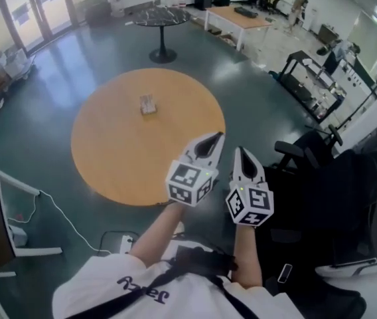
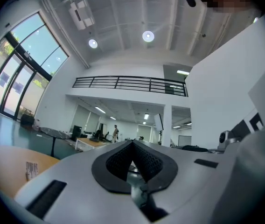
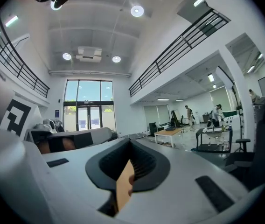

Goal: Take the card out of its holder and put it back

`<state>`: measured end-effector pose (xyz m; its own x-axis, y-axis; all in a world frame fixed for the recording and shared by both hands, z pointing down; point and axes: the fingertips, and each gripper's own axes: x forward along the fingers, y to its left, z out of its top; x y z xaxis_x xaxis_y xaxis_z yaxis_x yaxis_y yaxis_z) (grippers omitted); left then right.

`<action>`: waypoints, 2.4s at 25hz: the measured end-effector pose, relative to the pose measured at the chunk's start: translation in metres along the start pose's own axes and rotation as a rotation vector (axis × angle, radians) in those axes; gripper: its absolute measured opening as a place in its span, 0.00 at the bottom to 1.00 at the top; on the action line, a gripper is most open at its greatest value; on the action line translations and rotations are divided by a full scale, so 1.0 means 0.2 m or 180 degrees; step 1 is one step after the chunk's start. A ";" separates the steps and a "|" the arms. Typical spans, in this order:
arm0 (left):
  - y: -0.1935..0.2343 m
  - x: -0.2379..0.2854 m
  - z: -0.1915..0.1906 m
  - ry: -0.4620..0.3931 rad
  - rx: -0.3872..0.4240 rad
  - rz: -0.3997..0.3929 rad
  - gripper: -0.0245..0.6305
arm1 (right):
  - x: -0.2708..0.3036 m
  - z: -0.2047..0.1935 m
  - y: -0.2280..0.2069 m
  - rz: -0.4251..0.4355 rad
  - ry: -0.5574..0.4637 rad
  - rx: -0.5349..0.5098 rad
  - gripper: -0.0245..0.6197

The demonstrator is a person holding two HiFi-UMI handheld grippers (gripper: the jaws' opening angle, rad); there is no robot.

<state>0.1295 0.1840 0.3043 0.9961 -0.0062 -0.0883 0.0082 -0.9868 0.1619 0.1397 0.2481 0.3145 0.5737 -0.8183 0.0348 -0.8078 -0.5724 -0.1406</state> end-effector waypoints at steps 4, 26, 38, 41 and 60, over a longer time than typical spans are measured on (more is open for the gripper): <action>0.31 -0.07 0.06 -0.0111 0.0038 0.0361 0.05 | 0.23 0.00 0.17 0.0257 0.0021 -0.0069 0.07; 1.26 -0.36 0.10 -0.0187 -0.0017 0.1877 0.05 | 0.98 -0.17 0.81 0.1648 0.0409 -0.0034 0.07; 1.59 -0.21 0.06 -0.0023 0.0295 0.2358 0.05 | 1.42 -0.23 0.88 0.2133 0.0606 0.0010 0.07; 1.63 -0.13 0.04 -0.0004 0.0282 0.2214 0.05 | 1.50 -0.26 0.90 0.2201 0.0652 0.0001 0.07; 1.99 -0.24 -0.45 0.0805 0.0012 0.2112 0.05 | 1.80 -0.75 1.03 0.2148 0.1324 0.0026 0.06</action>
<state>0.0939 -0.1930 0.4622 0.7808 -0.5687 0.2589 -0.6071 -0.7884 0.0991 0.1591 -0.1715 0.4467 -0.1384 -0.9418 0.3063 -0.9613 0.0534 -0.2704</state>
